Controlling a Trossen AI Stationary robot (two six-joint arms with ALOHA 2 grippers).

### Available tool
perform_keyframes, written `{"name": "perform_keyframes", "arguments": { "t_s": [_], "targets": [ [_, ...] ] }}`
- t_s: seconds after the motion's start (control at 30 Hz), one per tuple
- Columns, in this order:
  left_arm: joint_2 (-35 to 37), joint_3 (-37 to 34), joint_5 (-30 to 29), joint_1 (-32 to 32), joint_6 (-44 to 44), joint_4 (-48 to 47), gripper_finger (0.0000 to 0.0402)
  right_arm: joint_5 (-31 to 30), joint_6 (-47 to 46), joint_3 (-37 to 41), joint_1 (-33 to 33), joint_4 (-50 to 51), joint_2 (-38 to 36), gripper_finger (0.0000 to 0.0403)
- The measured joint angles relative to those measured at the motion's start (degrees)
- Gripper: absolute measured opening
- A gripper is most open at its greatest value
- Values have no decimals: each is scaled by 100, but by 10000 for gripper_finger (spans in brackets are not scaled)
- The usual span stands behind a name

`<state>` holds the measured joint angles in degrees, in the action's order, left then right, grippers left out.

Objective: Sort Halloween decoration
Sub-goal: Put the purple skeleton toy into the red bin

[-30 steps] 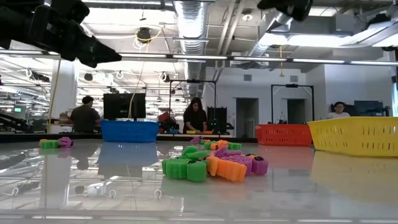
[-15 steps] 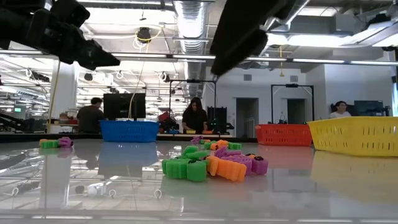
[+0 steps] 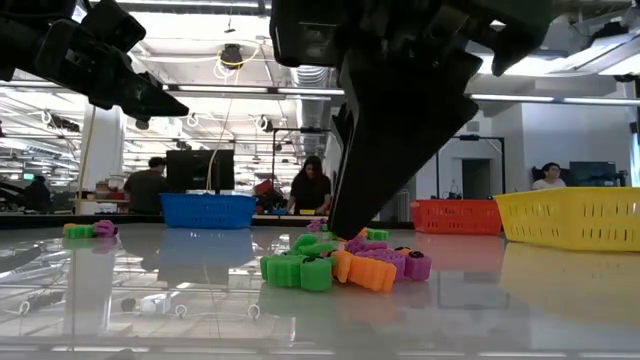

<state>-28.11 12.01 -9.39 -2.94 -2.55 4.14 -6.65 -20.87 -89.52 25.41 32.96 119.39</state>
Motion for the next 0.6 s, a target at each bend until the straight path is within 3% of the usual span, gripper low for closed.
{"name": "perform_keyframes", "arguments": {
  "t_s": [0.23, 0.6],
  "targets": [
    [-1, 0, -21, 0, 2, 4, 160, -35, -6, 0, 0, -3, -2, 215],
    [1, 1, -47, 0, -66, 32, 160, 44, -94, -23, 26, -89, 387, 140]
  ]
}}
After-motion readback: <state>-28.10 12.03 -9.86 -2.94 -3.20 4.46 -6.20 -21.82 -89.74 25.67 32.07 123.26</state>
